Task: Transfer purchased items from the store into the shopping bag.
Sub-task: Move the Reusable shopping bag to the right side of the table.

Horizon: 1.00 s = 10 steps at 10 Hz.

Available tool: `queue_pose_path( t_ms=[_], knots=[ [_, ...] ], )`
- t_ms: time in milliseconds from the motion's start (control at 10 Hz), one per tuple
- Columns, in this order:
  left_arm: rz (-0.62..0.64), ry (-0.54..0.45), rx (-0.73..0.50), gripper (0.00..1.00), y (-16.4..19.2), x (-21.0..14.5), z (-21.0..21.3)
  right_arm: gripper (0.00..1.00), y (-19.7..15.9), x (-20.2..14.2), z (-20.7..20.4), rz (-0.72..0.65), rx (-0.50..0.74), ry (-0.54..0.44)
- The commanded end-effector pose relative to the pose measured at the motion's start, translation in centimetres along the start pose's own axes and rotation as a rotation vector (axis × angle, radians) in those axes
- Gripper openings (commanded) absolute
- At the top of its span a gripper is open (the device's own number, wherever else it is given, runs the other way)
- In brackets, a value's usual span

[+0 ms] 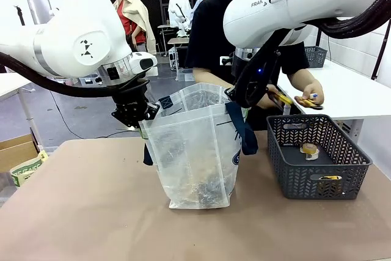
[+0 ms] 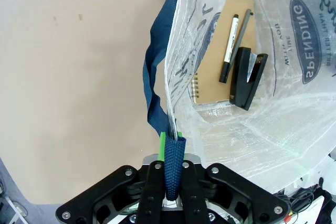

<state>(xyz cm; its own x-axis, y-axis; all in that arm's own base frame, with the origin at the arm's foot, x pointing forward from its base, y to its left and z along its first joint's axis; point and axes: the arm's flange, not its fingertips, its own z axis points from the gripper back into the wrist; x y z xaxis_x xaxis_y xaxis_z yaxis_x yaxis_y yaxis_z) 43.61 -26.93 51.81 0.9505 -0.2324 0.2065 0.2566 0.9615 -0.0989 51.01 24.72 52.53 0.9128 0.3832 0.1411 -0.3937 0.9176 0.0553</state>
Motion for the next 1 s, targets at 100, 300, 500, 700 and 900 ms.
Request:
queue_pose_path(
  t_ms=[100, 300, 500, 700, 900],
  knots=[
    [0.010, -0.002, 0.009, 0.00, 0.33, -0.40, 0.13, 0.00, -0.31, 0.03, -0.01, -0.002, 0.000, -0.001],
    [0.010, -0.002, 0.009, 0.00, 0.33, -0.40, 0.13, 0.00, -0.31, 0.03, -0.01, -0.002, 0.000, -0.001],
    [0.010, -0.002, 0.009, 0.00, 0.33, -0.40, 0.13, 0.00, -0.31, 0.03, -0.01, -0.002, 0.000, -0.001],
    [0.010, -0.002, 0.009, 0.00, 0.33, -0.40, 0.13, 0.00, -0.31, 0.03, -0.01, -0.002, 0.000, -0.001],
    [0.010, -0.002, 0.009, 0.00, 0.33, -0.40, 0.13, 0.00, -0.31, 0.03, -0.01, -0.002, 0.000, -0.001]
  ],
)
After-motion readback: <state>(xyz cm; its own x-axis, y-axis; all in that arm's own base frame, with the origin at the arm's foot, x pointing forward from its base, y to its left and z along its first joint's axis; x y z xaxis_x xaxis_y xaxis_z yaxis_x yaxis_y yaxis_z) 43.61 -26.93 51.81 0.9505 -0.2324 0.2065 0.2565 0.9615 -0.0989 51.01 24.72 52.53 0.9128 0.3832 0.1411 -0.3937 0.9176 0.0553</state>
